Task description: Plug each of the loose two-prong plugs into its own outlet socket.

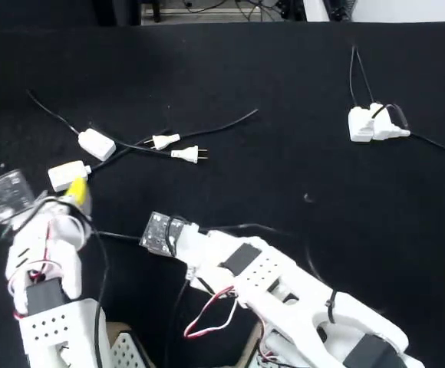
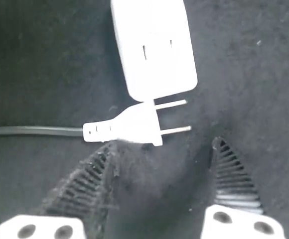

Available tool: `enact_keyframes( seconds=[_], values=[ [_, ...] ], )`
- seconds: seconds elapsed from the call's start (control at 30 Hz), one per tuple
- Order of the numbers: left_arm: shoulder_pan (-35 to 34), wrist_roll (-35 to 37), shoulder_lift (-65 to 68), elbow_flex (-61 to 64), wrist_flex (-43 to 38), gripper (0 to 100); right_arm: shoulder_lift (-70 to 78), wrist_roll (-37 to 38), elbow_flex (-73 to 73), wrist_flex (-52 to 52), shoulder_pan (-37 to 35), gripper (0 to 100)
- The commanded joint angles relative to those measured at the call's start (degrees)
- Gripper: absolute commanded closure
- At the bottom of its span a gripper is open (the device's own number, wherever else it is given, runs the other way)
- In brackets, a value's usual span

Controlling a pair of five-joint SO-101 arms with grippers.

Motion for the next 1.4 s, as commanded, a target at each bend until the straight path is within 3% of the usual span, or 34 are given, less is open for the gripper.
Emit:
enact_keyframes(
  seconds=[0.0, 0.17, 0.37, 0.8, 0.97, 1.1, 1.37],
  values=[
    [-4.4, 4.4, -0.6, -3.9, -0.7, 77, -2.1, -6.5, -5.1, -1.3, 1.1, 72.3],
    [-4.7, 4.4, -0.6, -4.5, -0.3, 77, -2.2, -20.1, -8.5, 1.1, 2.3, 72.3],
    [-4.5, 4.4, -0.6, -4.4, -0.6, 77, -2.0, -31.0, -8.1, 3.0, -5.2, 72.3],
    [-4.6, 4.4, -0.6, -4.4, -0.6, 77, -2.0, -34.4, -4.7, 2.9, -7.8, 72.3],
    [-4.7, 4.4, -0.6, -4.5, -0.4, 77, -0.7, -35.1, -5.1, 2.9, -4.0, 72.3],
    [-4.7, 4.4, -0.6, -4.5, -0.5, 77, 6.7, -35.4, -9.5, 3.7, 0.3, 72.3],
    [-4.7, 4.4, -0.6, -4.5, -0.5, 77, 26.2, -35.5, -27.4, 16.1, -2.9, 72.3]
  ],
)
